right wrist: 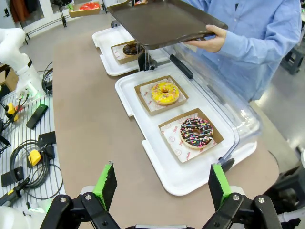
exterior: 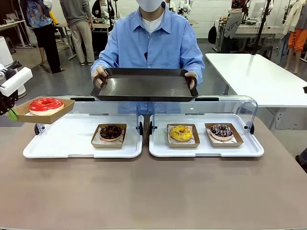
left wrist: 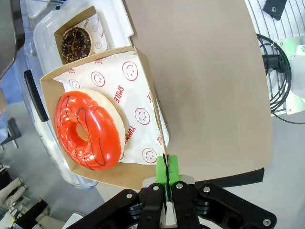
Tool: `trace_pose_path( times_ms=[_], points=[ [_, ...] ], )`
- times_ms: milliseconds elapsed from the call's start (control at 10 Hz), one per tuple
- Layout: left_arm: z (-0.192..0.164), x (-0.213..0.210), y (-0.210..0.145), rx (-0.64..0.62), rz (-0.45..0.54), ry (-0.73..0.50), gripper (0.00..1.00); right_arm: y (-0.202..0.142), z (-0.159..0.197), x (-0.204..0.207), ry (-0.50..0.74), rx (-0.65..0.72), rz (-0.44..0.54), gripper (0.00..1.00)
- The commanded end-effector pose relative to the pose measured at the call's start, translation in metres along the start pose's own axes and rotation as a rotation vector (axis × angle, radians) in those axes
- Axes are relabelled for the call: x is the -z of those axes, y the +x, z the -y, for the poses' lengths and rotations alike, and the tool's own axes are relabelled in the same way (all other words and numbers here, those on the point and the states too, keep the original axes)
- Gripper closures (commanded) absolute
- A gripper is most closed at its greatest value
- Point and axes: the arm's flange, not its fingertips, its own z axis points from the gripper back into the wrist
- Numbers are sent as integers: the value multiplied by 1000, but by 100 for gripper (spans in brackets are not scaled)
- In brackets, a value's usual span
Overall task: Provide the desired donut to the person.
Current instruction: Place the picked Paper togo box onto the Handle tray extended by the person.
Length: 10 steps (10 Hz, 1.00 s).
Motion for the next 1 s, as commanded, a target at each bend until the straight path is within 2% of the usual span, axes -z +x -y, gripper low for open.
trace_pose_path(
  times_ms=[0, 100, 400, 600, 900],
  points=[
    [1, -3, 1, -6, -13, -2, 100, 0, 1, 0, 2, -3, 16, 0],
    [0, 0, 0, 0, 0, 0, 99, 0, 1, 0, 2, -3, 16, 0],
    [-16, -64, 11, -20, -25, 76, 99, 0, 1, 0, 2, -3, 16, 0],
    [-47, -91, 24, -23, -7, 69, 99, 0, 1, 0, 2, -3, 16, 0],
    [-100, -92, 69, -67, 5, 82, 99, 0, 1, 0, 2, -3, 16, 0]
  ],
)
